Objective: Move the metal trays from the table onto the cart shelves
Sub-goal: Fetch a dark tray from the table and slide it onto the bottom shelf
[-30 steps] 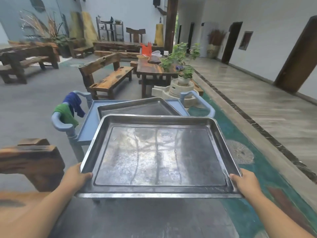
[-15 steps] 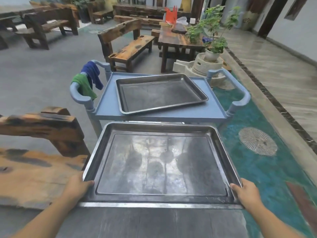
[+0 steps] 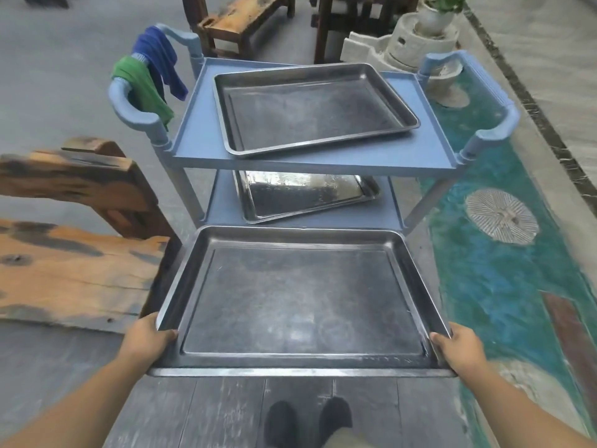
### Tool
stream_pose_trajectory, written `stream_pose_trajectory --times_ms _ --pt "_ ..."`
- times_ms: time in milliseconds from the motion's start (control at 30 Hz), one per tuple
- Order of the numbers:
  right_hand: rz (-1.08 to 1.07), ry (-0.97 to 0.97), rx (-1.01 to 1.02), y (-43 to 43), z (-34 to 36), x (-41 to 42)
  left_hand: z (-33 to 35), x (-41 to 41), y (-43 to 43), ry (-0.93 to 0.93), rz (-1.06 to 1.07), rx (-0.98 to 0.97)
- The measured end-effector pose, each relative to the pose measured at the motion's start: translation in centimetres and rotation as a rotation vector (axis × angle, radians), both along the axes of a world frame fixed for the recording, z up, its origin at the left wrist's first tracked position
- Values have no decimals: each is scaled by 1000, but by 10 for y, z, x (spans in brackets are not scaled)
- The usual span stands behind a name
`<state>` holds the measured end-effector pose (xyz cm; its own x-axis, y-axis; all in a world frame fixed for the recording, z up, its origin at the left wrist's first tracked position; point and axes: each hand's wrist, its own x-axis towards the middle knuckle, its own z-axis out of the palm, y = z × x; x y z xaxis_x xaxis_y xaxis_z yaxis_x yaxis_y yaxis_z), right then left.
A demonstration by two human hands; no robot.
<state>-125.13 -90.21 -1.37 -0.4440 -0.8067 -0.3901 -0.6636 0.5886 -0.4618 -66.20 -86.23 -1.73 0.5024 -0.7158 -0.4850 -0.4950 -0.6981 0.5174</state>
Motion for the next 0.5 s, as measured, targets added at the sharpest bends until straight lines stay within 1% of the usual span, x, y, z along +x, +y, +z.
stream_pose_trajectory --times_ms 200,333,500 --pt "16 7 71 -7 -40 -8 -39 -11 0 14 23 92" --pt "26 -7 96 -27 -99 -14 -95 -22 -17 7 57 125" --pt "27 18 123 -71 -192 -24 -171 -36 -58 -10 77 169"
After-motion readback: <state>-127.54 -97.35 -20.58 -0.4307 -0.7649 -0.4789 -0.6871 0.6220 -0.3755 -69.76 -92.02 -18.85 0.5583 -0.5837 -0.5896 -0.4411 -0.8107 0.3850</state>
